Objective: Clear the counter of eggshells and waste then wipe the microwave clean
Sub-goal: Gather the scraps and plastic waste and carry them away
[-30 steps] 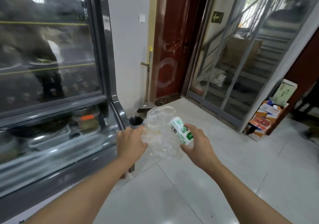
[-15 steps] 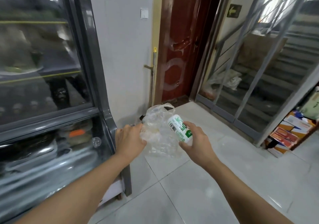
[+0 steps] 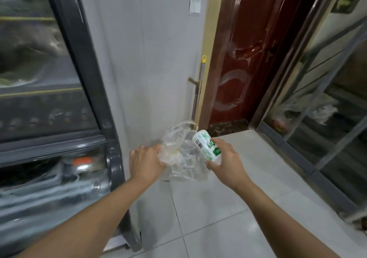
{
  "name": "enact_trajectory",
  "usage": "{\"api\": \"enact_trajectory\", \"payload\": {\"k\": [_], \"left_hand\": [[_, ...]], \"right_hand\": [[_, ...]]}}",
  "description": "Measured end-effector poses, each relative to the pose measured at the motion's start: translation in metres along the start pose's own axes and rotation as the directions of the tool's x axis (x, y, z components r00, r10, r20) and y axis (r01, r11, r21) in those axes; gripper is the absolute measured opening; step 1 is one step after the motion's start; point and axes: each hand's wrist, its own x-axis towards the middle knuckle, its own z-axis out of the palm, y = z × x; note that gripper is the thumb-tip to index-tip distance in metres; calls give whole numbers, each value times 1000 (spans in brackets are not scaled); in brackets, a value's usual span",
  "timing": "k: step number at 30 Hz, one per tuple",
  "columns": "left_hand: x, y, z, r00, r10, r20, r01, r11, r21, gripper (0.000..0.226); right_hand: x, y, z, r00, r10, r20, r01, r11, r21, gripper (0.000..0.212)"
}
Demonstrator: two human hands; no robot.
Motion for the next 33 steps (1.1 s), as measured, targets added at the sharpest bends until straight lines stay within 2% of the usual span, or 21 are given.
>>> {"api": "enact_trajectory", "payload": {"k": [12,23,28,33], "left_hand": [[148,-27,87,985,-169,-38,169,986,2,30],[271,-60,152,962,-272,30,266,956,125,29],[310,-68,181,928,-371,24,362,917,170,29],[344,-70,214,877,-480,17,461,851,251,26]], "right_hand": [[174,51,58,993,-12,113,12,1000,2,70],[317,77,130,967,-67,246,58,997,41,68],[379,94,162,938,-100,333,87,995,56,71],[442,117,192,868,-187,460,157,982,101,68]]}}
